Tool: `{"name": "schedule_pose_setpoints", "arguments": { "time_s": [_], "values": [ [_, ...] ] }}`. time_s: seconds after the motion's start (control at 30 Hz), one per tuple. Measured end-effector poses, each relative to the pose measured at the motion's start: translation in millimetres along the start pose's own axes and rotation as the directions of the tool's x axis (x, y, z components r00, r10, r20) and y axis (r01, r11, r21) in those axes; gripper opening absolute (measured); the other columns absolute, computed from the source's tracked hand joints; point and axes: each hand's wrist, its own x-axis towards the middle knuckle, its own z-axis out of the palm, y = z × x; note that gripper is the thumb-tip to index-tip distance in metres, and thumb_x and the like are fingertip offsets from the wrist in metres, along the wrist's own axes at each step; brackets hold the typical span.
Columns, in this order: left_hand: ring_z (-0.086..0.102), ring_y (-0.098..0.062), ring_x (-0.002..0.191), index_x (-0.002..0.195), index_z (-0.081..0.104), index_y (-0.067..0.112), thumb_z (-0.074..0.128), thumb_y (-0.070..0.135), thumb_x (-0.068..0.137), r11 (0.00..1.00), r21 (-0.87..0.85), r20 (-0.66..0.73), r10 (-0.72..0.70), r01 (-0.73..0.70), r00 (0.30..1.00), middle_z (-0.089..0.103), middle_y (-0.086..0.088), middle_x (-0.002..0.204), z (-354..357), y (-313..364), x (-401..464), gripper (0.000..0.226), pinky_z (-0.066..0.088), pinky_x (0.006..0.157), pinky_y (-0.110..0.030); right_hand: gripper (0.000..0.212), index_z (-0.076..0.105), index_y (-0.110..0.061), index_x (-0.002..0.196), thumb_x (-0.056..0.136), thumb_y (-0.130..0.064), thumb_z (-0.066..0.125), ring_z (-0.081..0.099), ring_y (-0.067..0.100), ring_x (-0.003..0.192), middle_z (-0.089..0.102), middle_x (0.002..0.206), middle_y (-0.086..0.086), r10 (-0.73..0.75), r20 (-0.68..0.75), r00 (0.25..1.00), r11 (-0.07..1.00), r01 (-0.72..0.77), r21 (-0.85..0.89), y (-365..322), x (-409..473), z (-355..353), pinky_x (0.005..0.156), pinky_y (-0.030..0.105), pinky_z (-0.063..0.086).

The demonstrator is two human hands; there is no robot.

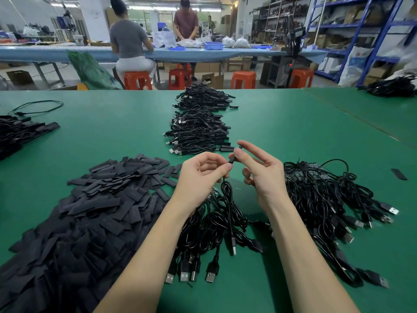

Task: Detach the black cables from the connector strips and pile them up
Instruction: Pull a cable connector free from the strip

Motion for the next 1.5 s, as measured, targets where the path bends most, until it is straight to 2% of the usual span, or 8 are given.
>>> {"name": "schedule_pose_setpoints", "arguments": {
  "time_s": [0.17, 0.3, 0.47, 0.63, 0.93, 1.17, 1.33, 1.5],
  "values": [
    [0.069, -0.012, 0.069, 0.083, 0.073, 0.018, 0.080, 0.007, 0.083, 1.000, -0.015, -0.015, -0.012, 0.011, 1.000, 0.073, -0.001, 0.072, 0.8, -2.1, -0.6, 0.013, 0.051, 0.065, -0.017, 0.023, 0.079, -0.022, 0.108, 0.086, -0.014, 0.080, 0.034, 0.012, 0.049, 0.074, 0.079, 0.015, -0.094, -0.019, 0.995, 0.995, 0.093, -0.043, 2.4, -0.6, 3.7, 0.047, 0.020, 0.033],
    [0.072, -0.014, 0.074, 0.087, 0.072, 0.017, 0.079, 0.010, 0.086, 0.998, -0.027, -0.017, -0.052, 0.051, 0.999, 0.074, -0.003, 0.078, 0.6, -3.7, -0.4, 0.009, 0.052, 0.066, -0.018, 0.026, 0.079, -0.021, 0.108, 0.083, -0.014, 0.083, 0.044, 0.000, 0.049, 0.075, 0.072, 0.000, -0.215, 0.003, 0.977, 0.970, 0.214, -0.119, 2.3, -2.4, 3.7, 0.055, 0.012, 0.041],
    [0.072, -0.012, 0.074, 0.092, 0.075, 0.012, 0.077, 0.013, 0.087, 0.993, -0.031, -0.007, -0.110, 0.110, 0.994, 0.077, -0.006, 0.083, 1.7, -3.6, -0.4, 0.005, 0.051, 0.065, -0.017, 0.028, 0.079, -0.030, 0.109, 0.084, -0.021, 0.084, 0.040, 0.009, 0.055, 0.075, 0.070, -0.002, -0.252, 0.020, 0.968, 0.944, 0.250, -0.217, 1.1, -2.9, 2.6, 0.058, 0.023, 0.040],
    [0.071, -0.011, 0.073, 0.092, 0.076, 0.010, 0.077, 0.016, 0.087, 0.992, -0.012, -0.020, -0.122, 0.122, 0.992, 0.077, -0.008, 0.082, 0.0, -2.6, 0.1, 0.007, 0.052, 0.065, -0.016, 0.022, 0.080, -0.026, 0.104, 0.084, -0.017, 0.083, 0.043, 0.001, 0.045, 0.076, 0.073, 0.004, -0.205, -0.019, 0.978, 0.971, 0.201, -0.130, 2.5, -3.2, 6.2, 0.051, 0.011, 0.039],
    [0.071, -0.010, 0.076, 0.093, 0.074, 0.017, 0.076, 0.019, 0.089, 0.991, 0.054, 0.041, -0.127, 0.124, 0.991, 0.077, -0.005, 0.083, -2.1, 0.9, 2.9, 0.005, 0.051, 0.067, -0.015, 0.018, 0.081, -0.021, 0.097, 0.082, -0.012, 0.083, 0.044, 0.001, 0.046, 0.072, 0.067, 0.000, -0.123, -0.056, 0.991, 0.992, 0.122, -0.025, 0.3, 0.6, 6.3, 0.052, 0.012, 0.038],
    [0.072, -0.007, 0.092, 0.096, 0.072, 0.027, 0.084, 0.047, 0.076, 0.884, 0.454, 0.387, -0.309, 0.112, 0.869, 0.077, 0.010, 0.096, -4.1, 19.0, 0.8, 0.030, 0.054, 0.092, -0.024, 0.019, 0.078, -0.022, 0.103, 0.085, -0.018, 0.081, 0.030, 0.012, 0.044, 0.077, 0.082, 0.008, -0.065, -0.241, 0.968, 0.992, 0.089, 0.092, -11.2, 10.0, -5.2, 0.044, 0.019, 0.032],
    [0.064, 0.002, 0.074, 0.090, 0.067, 0.029, 0.078, 0.041, 0.086, 0.901, 0.419, 0.350, -0.271, 0.109, 0.897, 0.074, 0.011, 0.083, 10.4, 27.3, -1.6, 0.017, 0.044, 0.075, -0.013, 0.025, 0.074, -0.026, 0.111, 0.087, -0.025, 0.080, 0.034, 0.011, 0.047, 0.078, 0.086, 0.004, -0.073, -0.259, 0.963, 0.988, 0.104, 0.110, -20.9, 12.5, -13.2, 0.045, 0.017, 0.035],
    [0.064, -0.008, 0.075, 0.100, 0.064, 0.022, 0.077, 0.033, 0.088, 0.929, 0.322, 0.254, -0.269, 0.181, 0.929, 0.078, -0.001, 0.089, 15.8, 21.1, 0.4, 0.022, 0.048, 0.080, -0.031, 0.035, 0.065, -0.028, 0.127, 0.093, -0.036, 0.072, 0.052, 0.008, 0.050, 0.079, 0.095, -0.005, 0.012, -0.253, 0.967, 0.992, 0.021, 0.128, -19.1, 12.7, -11.5, 0.047, 0.017, 0.043]
  ]
}}
